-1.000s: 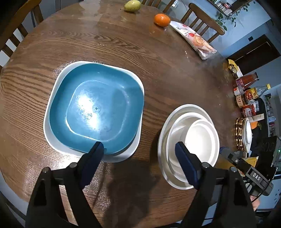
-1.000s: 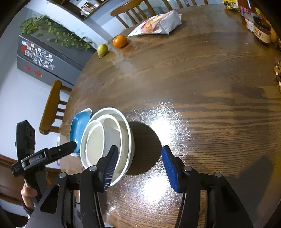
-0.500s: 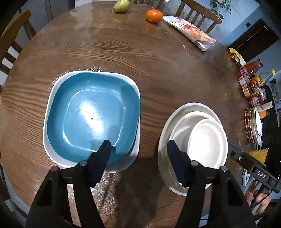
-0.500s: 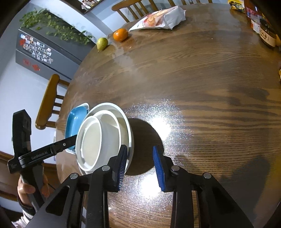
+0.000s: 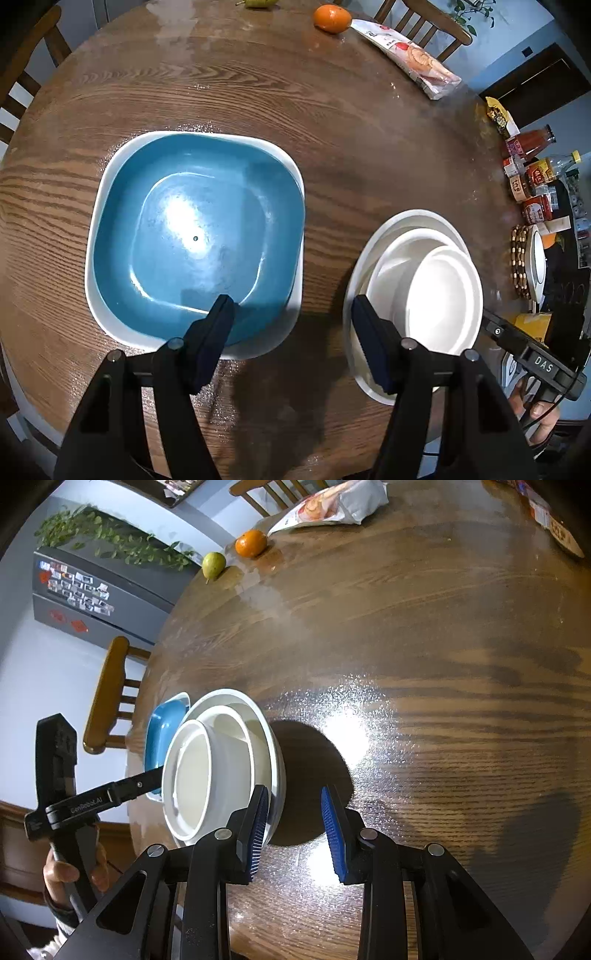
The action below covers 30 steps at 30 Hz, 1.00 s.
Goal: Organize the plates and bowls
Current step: 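Move both grippers to the rim of the large white bowl stack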
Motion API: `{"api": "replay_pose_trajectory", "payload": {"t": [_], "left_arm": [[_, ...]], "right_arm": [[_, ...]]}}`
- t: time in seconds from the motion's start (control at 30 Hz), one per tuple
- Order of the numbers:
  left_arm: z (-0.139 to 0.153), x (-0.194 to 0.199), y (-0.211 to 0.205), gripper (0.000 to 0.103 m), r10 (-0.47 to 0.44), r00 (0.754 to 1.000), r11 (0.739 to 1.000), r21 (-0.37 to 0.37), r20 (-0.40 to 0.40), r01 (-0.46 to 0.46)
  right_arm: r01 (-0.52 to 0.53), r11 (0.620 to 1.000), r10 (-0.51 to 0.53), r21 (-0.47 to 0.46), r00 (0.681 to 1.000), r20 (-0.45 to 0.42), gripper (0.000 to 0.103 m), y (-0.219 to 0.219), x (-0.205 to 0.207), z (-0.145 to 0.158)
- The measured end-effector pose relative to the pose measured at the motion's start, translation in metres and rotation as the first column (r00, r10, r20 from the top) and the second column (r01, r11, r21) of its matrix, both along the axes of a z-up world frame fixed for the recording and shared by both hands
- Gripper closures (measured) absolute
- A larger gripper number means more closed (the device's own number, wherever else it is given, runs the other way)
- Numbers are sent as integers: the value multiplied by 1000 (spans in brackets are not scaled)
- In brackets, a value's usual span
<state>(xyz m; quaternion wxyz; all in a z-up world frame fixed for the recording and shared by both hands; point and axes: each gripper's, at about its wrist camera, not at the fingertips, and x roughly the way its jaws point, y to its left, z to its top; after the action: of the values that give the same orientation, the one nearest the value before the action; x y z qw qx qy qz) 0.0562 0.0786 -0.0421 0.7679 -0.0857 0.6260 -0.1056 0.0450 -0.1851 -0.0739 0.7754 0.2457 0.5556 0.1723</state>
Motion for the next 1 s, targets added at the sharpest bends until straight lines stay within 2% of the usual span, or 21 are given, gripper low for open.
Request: {"api": "replay_pose_trajectory", "payload": {"t": [0.2,0.3,0.4,0.57,0.7,1.0], "left_arm": [[1,-1,-6,40,-12,1000,999,31,4,12],[-1,1,-15,51,-33,999,999,34,-3,33],[-6,2,-24,52,-55,998,996,77,-5,55],[-7,5,-23,54,-49,999,996,73,0,49],[-5,6,-30,62,-69,997,994,89,21,67],[-6,9,-32,63,-90,995,990,110,35,85]], "right_arm": [[-2,1000,2,4,1000,1,70,-1,-2,0],[-4,1000,4,-1,1000,3,70,0,-2,-1],[-8,1000,8,-14,1000,7,70,1,-2,0],[-11,999,12,-35,1000,16,70,5,-2,3],[-22,998,24,-55,999,27,77,12,-2,8],[-33,993,38,-112,998,48,78,20,-4,12]]}}
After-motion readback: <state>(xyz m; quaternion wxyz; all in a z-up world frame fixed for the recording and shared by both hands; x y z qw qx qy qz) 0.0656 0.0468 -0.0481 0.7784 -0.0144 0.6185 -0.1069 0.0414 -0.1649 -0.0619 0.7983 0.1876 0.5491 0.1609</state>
